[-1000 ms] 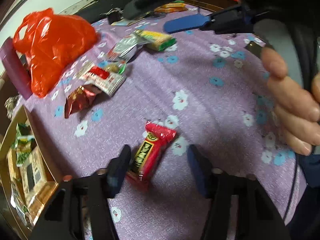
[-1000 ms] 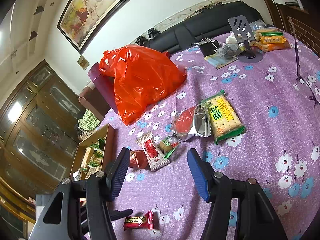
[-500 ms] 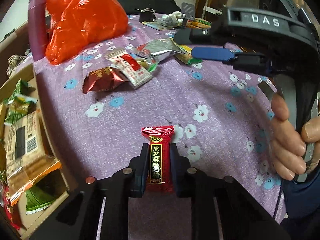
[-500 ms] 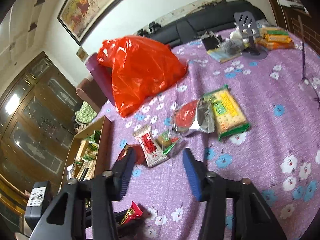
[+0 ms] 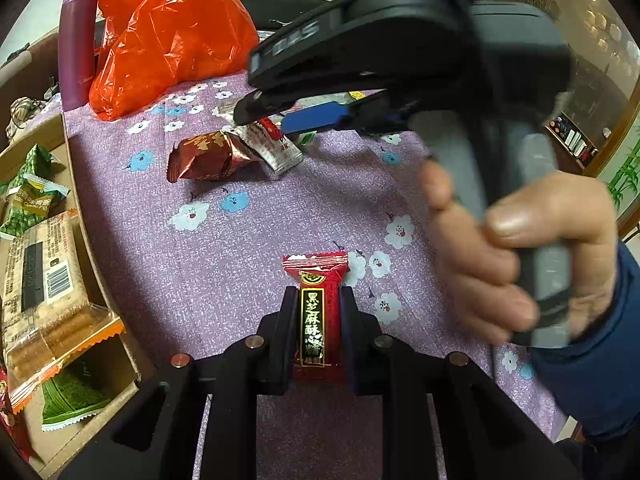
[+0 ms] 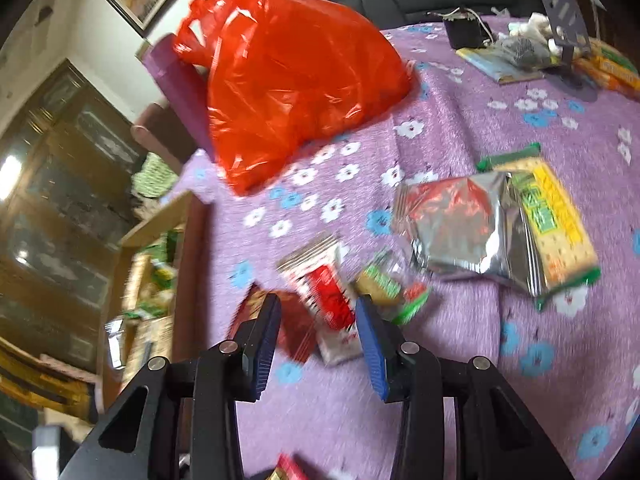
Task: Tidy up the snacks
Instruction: 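Grasp the red-and-white packet with the right gripper while the left gripper holds the candy bar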
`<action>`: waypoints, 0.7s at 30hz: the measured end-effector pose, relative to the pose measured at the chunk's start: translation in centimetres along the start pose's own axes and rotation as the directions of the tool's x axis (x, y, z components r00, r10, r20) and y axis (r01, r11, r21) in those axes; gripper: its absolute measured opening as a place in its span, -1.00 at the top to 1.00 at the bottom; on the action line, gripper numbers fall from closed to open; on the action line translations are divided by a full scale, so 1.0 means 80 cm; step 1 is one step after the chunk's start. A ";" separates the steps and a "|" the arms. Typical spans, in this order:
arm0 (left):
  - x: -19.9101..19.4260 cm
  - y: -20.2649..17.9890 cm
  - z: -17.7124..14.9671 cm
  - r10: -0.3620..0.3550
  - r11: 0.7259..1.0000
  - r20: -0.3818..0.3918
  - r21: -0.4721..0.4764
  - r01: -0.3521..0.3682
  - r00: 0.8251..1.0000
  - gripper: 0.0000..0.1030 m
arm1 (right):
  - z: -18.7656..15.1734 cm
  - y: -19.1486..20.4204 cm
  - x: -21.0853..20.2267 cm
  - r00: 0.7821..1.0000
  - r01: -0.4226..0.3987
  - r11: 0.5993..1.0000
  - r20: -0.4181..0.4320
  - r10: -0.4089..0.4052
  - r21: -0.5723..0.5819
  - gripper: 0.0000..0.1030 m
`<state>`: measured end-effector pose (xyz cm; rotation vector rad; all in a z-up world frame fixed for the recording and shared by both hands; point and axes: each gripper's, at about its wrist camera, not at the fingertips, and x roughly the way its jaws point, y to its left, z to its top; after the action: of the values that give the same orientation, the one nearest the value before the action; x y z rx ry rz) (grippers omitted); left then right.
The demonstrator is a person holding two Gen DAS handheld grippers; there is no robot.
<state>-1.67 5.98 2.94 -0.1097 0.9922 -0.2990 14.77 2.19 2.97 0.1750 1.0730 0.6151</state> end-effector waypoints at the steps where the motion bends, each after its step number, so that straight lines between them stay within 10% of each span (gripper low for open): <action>1: -0.001 0.001 0.000 -0.003 1.000 0.000 -0.001 0.003 1.000 0.63 | 0.001 0.003 0.004 1.000 0.015 1.000 -0.002 -0.015 -0.016 0.17; 10: 0.000 0.002 0.001 0.000 1.000 0.004 -0.010 0.000 1.000 0.64 | -0.012 -0.015 0.004 0.998 0.001 1.000 -0.064 -0.002 -0.014 0.59; 21: 0.008 -0.003 0.009 0.047 0.999 -0.002 -0.019 -0.047 0.999 0.64 | -0.052 -0.020 -0.031 0.999 -0.001 0.997 -0.032 -0.002 -0.076 0.59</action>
<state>-0.82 5.56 2.86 -0.1030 0.9983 -0.2468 11.01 -1.14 2.22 0.0989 1.0791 0.6591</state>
